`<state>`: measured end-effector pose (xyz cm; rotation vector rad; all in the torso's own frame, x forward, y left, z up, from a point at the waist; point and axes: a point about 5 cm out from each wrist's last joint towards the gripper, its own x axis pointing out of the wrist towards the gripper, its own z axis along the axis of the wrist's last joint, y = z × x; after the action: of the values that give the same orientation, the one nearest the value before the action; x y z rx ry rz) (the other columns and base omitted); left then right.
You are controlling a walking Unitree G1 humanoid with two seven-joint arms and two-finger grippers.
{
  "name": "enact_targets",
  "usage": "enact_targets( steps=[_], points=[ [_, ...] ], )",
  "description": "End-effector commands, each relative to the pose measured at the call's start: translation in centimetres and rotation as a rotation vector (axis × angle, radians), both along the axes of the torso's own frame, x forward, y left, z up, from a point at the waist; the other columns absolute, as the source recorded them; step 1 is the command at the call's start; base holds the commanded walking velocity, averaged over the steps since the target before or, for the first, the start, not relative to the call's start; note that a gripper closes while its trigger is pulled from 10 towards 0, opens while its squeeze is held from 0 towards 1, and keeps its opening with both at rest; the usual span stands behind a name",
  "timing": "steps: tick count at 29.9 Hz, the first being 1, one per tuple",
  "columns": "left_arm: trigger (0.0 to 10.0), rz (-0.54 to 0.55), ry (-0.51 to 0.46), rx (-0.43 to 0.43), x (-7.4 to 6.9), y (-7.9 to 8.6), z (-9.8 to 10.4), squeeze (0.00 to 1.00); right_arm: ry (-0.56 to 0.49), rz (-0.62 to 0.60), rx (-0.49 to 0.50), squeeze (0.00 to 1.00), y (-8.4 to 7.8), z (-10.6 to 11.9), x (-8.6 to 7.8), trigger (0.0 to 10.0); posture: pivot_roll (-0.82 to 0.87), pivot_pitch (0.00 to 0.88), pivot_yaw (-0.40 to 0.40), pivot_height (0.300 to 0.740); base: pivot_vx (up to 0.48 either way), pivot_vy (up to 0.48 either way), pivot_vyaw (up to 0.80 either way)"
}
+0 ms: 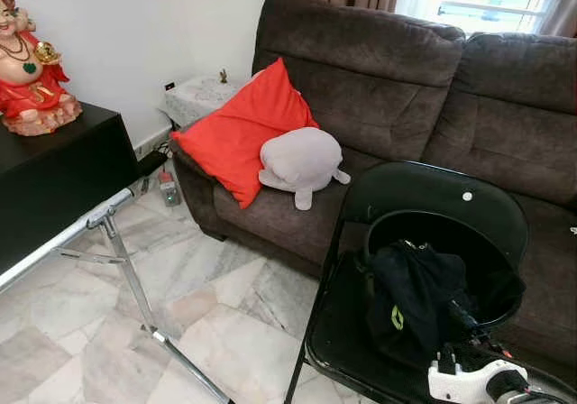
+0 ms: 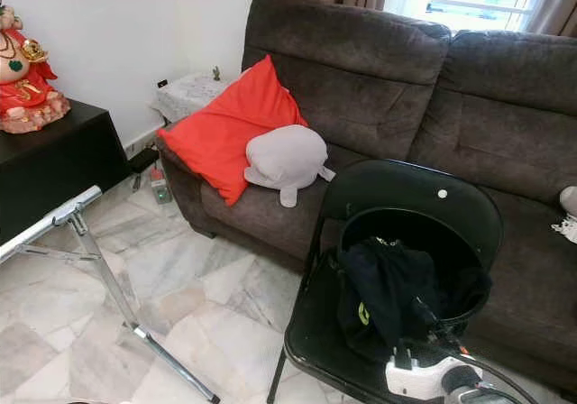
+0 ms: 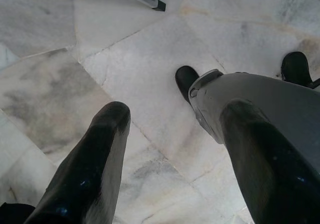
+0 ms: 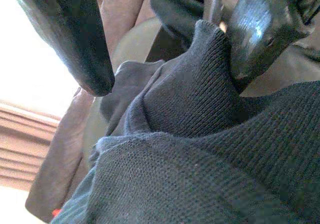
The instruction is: Hang hanger
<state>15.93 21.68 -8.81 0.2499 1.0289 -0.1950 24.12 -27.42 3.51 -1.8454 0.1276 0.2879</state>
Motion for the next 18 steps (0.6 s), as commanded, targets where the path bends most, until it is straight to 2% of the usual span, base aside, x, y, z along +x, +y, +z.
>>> enact_targets(
  steps=[1,7,9,18],
  points=[
    [10.0,0.013,0.001,0.002,-0.2,0.2,-0.1,0.00,-0.022,0.044,0.020,0.00,0.7,0.2,0.2,10.0,-0.06,0.009,0.004,0.740,0.000,0.000,0.00],
    [10.0,0.008,0.000,0.003,-0.2,0.2,0.0,0.00,-0.058,0.089,0.064,0.00,1.6,0.5,0.1,10.0,-0.06,0.009,0.005,0.740,0.000,0.000,0.00],
    [10.0,0.007,-0.001,0.004,-0.2,0.2,0.0,0.00,-0.055,0.137,0.091,0.00,2.2,0.3,-0.2,10.0,-0.06,0.008,0.005,0.740,0.000,0.000,0.00],
    [10.0,0.004,-0.002,0.008,-0.2,0.2,0.0,0.00,-0.052,0.204,0.112,0.00,3.0,0.0,-0.4,10.0,-0.07,0.006,0.008,0.740,0.000,0.000,0.00]
  ],
)
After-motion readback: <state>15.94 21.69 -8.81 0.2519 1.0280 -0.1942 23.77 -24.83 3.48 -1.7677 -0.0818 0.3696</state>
